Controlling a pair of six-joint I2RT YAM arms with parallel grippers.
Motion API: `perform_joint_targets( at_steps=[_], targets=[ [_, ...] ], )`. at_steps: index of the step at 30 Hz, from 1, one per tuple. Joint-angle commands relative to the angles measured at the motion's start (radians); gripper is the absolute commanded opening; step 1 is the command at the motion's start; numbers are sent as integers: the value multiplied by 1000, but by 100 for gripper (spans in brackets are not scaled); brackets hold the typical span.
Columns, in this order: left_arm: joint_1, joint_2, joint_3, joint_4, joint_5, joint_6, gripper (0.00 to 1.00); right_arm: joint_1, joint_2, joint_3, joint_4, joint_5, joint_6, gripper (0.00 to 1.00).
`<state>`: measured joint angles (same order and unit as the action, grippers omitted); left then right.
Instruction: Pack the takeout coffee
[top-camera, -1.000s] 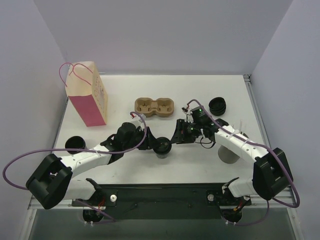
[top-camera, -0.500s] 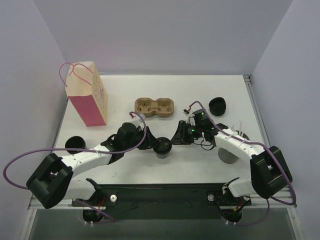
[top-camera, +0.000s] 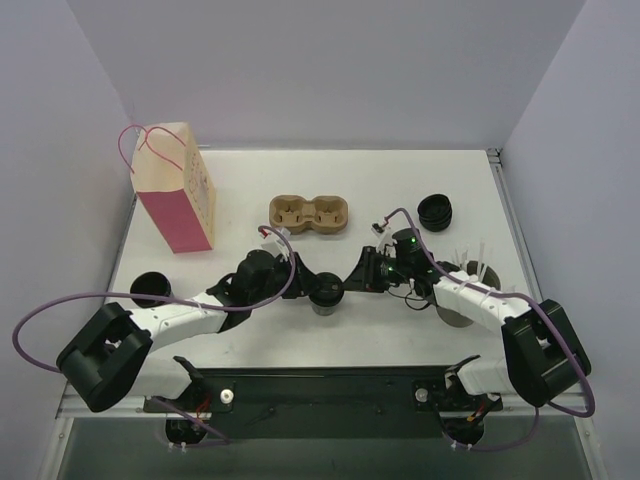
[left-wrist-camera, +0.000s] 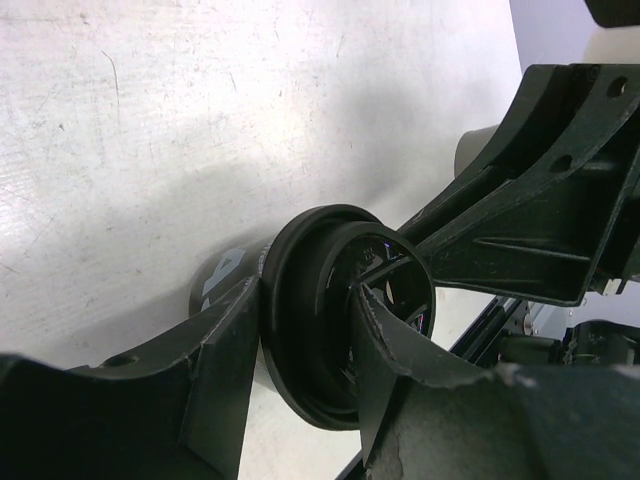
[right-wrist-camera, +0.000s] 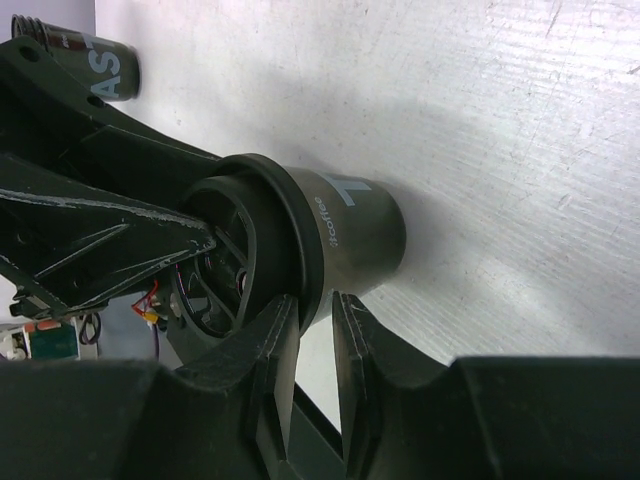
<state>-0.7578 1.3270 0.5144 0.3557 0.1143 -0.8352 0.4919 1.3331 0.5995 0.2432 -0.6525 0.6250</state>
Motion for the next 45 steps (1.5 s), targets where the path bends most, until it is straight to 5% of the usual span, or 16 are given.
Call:
perform_joint_targets(
  at_steps=[1, 17, 30, 45],
  targets=[
    [-64, 89, -80, -164, -2, -10, 47, 25, 48, -60, -74, 42, -77, 21],
    [-113, 28, -120, -179, -100, -79, 45, 4, -115, 77, -194, 34, 25, 35],
    [-146, 3, -125, -198, -156, -105, 45, 19, -209, 2, -159, -9, 104, 35],
    [-170, -66, -136, -256, -238, -159, 44, 77, -408, -92, -268, 188, 249, 37]
  ],
)
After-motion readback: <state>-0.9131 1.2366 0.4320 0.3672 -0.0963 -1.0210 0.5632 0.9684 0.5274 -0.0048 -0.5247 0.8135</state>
